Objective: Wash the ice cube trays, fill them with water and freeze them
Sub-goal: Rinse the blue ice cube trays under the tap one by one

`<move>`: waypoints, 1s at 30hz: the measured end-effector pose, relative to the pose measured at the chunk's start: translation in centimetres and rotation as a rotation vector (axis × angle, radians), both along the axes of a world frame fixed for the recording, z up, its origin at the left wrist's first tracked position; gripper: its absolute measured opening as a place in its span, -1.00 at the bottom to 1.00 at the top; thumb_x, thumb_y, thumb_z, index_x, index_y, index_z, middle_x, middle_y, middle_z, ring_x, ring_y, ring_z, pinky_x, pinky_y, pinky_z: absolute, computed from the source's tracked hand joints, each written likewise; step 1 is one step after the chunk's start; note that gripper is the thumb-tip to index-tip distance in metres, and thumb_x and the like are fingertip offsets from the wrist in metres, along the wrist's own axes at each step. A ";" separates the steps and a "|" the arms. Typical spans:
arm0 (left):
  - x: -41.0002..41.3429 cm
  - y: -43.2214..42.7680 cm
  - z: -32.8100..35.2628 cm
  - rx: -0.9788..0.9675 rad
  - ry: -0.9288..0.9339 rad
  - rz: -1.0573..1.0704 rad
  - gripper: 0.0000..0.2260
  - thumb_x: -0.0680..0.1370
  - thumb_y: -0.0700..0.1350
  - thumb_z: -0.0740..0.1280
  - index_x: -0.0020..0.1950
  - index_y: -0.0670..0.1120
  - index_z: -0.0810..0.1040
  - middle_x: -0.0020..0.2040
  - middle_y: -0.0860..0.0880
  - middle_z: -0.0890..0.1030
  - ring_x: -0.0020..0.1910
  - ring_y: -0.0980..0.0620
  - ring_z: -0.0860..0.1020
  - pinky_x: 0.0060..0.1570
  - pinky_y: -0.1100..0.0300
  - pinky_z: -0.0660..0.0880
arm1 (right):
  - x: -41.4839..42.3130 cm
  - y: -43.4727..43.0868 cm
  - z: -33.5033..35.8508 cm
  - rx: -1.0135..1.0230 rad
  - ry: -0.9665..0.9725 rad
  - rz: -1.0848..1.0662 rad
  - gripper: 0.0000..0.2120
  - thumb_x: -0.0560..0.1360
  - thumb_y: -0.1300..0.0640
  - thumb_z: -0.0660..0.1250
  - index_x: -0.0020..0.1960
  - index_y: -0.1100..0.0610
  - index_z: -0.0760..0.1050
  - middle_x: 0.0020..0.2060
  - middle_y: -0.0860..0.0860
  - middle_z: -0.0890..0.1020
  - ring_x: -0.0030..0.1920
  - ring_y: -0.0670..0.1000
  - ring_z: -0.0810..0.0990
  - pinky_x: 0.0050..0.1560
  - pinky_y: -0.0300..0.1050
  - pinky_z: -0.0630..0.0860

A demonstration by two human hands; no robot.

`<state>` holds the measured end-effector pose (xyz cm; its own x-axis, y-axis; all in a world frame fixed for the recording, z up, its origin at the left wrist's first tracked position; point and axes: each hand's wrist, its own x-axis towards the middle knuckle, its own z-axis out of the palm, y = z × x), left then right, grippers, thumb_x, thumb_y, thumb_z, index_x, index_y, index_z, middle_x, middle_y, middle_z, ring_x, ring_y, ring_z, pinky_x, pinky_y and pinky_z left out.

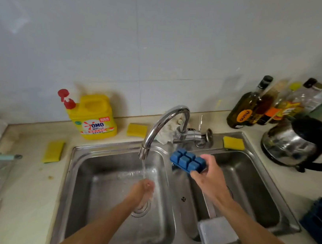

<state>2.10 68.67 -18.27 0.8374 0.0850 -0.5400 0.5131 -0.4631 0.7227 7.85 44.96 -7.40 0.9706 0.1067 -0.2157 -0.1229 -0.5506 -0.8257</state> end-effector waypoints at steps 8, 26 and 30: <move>0.4 -5.5 1.5 0.075 -0.030 -0.022 -0.87 0.66 -0.14 0.25 0.07 -0.06 0.60 -0.02 -0.08 0.69 -0.06 -0.04 0.68 -0.02 0.11 0.61 | 0.2 -7.2 1.8 0.132 -0.162 -0.088 -0.39 0.47 0.09 0.45 0.47 -0.02 0.34 0.23 -0.13 0.58 0.12 -0.12 0.63 0.05 -0.17 0.60; -1.7 -21.6 6.2 0.174 -0.101 0.099 -0.85 0.66 -0.20 0.20 0.04 -0.05 0.55 -0.10 -0.11 0.66 -0.24 0.01 0.61 -0.27 0.23 0.50 | 0.8 -22.0 1.7 -0.046 -0.294 0.156 -0.40 0.47 -0.03 0.44 0.47 -0.01 0.35 0.25 -0.04 0.54 0.14 -0.05 0.60 0.10 -0.06 0.63; -2.1 -22.8 6.1 0.144 -0.092 0.138 -0.80 0.67 -0.22 0.24 0.27 -0.16 0.54 0.01 -0.09 0.65 -0.18 0.04 0.61 -0.30 0.42 0.50 | -1.9 -25.2 -3.7 -0.249 -0.018 0.177 -0.34 0.53 -0.05 0.39 0.56 0.05 0.26 0.39 0.02 0.46 0.26 -0.01 0.54 0.15 -0.18 0.53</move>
<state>-0.05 45.90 -12.18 0.8576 0.2730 -0.4360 0.5138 -0.4944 0.7011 5.98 19.79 -11.15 0.9455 0.2208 -0.2391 0.0067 -0.7477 -0.6640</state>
